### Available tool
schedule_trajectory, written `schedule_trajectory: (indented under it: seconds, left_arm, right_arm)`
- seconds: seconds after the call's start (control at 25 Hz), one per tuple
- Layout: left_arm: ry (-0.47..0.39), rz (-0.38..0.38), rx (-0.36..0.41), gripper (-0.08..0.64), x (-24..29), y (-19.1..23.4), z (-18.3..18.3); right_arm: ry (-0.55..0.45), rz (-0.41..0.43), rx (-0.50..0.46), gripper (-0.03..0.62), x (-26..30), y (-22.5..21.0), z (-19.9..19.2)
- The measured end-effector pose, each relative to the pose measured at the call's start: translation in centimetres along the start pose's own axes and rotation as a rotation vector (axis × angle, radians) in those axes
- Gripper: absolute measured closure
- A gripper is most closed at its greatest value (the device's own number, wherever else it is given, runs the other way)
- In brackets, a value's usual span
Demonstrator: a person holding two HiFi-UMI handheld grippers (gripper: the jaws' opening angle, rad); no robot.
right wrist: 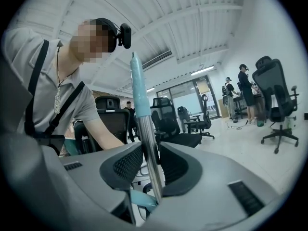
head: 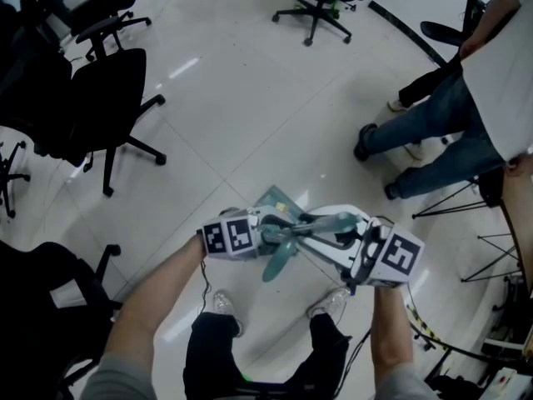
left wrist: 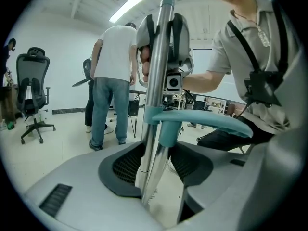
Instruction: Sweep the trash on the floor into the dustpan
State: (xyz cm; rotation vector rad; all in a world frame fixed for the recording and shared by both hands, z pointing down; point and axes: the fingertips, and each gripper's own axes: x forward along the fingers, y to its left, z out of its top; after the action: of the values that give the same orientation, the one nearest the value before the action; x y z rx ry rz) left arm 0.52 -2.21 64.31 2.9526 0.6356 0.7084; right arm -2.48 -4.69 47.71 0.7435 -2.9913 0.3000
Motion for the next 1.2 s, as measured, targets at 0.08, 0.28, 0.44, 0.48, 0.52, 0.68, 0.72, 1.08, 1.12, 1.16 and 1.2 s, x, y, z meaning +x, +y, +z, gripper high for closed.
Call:
schedule_trajectory:
  seconds: [0.08,0.28,0.44,0.48,0.52,0.68,0.72,1.08,1.12,1.16,1.2]
  left_arm:
    - [-0.004,0.011,-0.015,0.367,0.0,0.0,0.0]
    - [0.002,0.045,-0.065,0.338,-0.2,0.0,-0.6]
    - [0.015,0.084,-0.113,0.28,-1.1,-0.2,-1.3]
    - [0.026,0.095,-0.124,0.251,-1.3,-0.3,-1.6]
    - [0.044,0.109,-0.133,0.219,-1.6,-0.3,-2.1]
    - [0.087,0.206,-0.198,0.216,-4.4,0.1,-4.1]
    - [0.077,0.24,-0.223,0.218,-5.6,0.1,-4.1]
    - [-0.057,0.665,-0.284,0.537,-15.7,-2.2,6.8]
    - [-0.07,0.705,-0.289,0.541,-16.1,-3.0,8.2]
    - [-0.084,0.74,-0.3,0.56,-16.5,-3.8,9.6]
    - [-0.102,0.774,-0.315,0.56,-16.8,-4.7,10.9]
  right_arm:
    - [0.006,-0.02,-0.003,0.48,0.1,-0.1,-0.1]
    - [0.052,-0.09,-0.022,0.38,0.4,-0.4,-0.4]
    - [0.116,-0.167,-0.041,0.356,0.2,-0.5,-1.0]
    - [0.13,-0.194,-0.035,0.348,-0.1,-0.5,-1.1]
    - [0.14,-0.225,-0.025,0.343,-0.6,-0.6,-1.3]
    - [0.159,-0.374,0.044,0.341,-3.9,-0.4,-1.3]
    - [0.161,-0.407,0.071,0.341,-5.0,0.0,-1.1]
    - [0.005,-0.552,0.142,0.495,-9.5,3.9,7.4]
    - [-0.006,-0.54,0.144,0.525,-9.3,4.5,8.1]
    - [-0.011,-0.527,0.141,0.559,-9.0,5.0,8.6]
    - [-0.012,-0.511,0.135,0.588,-8.8,5.7,9.0]
